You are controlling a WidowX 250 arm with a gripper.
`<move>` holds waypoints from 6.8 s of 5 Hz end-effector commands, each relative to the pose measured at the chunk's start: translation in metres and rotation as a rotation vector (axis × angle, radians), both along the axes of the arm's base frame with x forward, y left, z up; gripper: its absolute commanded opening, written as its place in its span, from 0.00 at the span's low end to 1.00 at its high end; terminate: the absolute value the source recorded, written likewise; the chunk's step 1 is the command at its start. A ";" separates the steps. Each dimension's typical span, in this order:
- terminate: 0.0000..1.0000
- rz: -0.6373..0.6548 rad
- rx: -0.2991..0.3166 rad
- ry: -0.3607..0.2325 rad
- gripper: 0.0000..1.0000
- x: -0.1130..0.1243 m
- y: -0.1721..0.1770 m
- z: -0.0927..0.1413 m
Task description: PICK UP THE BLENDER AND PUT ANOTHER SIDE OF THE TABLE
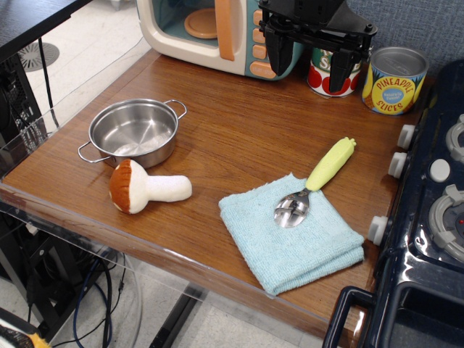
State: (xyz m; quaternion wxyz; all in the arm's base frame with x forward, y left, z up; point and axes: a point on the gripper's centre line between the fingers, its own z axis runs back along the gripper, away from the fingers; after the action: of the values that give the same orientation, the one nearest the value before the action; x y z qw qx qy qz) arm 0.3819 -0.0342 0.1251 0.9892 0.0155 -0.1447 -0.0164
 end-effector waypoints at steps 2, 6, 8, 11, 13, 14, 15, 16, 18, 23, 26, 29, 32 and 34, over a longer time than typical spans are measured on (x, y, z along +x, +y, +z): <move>0.00 0.085 0.016 0.007 1.00 -0.012 0.020 0.000; 0.00 0.372 0.072 0.112 1.00 -0.092 0.111 -0.024; 0.00 0.450 0.135 0.205 1.00 -0.129 0.125 -0.060; 0.00 0.426 0.194 0.290 0.00 -0.124 0.129 -0.100; 0.00 0.399 0.189 0.263 0.00 -0.122 0.122 -0.094; 0.00 0.379 0.176 0.253 0.00 -0.124 0.117 -0.088; 0.00 0.370 0.166 0.237 0.00 -0.127 0.113 -0.080; 0.00 0.369 0.127 0.186 0.00 -0.127 0.109 -0.061; 0.00 0.418 0.009 0.101 0.00 -0.097 0.110 -0.023; 0.00 0.606 0.007 -0.051 0.00 -0.018 0.216 -0.007; 0.00 0.596 0.007 -0.001 0.00 0.034 0.245 -0.049; 0.00 0.582 0.058 0.091 1.00 0.041 0.242 -0.062; 0.00 0.641 0.046 0.057 1.00 0.037 0.243 -0.037; 0.00 0.667 0.053 -0.046 1.00 0.028 0.234 0.005</move>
State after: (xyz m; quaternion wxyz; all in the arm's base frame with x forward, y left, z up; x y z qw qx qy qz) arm 0.4147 0.2049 0.0870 0.9419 0.0835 -0.1096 0.3063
